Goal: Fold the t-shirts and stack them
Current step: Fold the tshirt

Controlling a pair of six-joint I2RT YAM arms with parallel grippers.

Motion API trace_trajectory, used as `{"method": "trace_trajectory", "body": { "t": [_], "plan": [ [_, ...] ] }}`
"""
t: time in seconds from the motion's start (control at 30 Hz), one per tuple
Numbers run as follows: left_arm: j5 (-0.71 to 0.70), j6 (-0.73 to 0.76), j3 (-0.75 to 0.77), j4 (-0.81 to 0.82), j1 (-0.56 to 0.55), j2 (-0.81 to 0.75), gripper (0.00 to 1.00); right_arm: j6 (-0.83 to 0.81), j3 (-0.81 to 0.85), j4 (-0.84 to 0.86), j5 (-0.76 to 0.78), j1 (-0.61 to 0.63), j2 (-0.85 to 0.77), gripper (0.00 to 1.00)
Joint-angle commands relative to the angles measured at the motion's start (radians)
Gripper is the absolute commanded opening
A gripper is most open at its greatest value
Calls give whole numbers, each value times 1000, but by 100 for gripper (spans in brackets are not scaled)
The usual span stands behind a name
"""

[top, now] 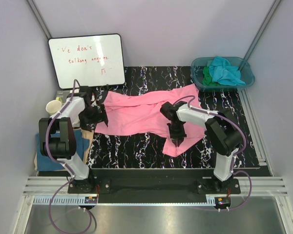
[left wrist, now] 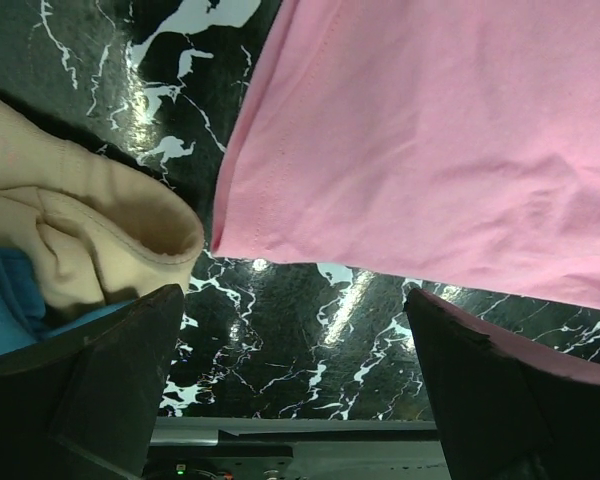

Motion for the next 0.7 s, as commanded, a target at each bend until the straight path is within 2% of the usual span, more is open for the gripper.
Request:
{"method": "trace_trajectory", "body": {
  "t": [0.0,0.23,0.47,0.57,0.6,0.63,0.67],
  "plan": [
    [-31,27,41,-11,12,28,99,-3,60,9,34,14,9,12],
    [-26,32,47,-12,12,43,99,-18,84,5,44,15,14,0],
    [-19,24,57,-6,11,86,98,-35,96,2,55,15,-18,0],
    [-17,20,69,-5,12,117,92,-33,107,-18,73,14,-44,0],
    [-14,20,75,-5,11,131,87,-33,112,-25,80,14,-56,0],
    [-14,20,77,-5,11,137,68,-32,121,-38,93,15,-64,0],
    [-14,21,75,-3,11,140,57,-30,126,-46,103,15,-76,0]
  ]
}}
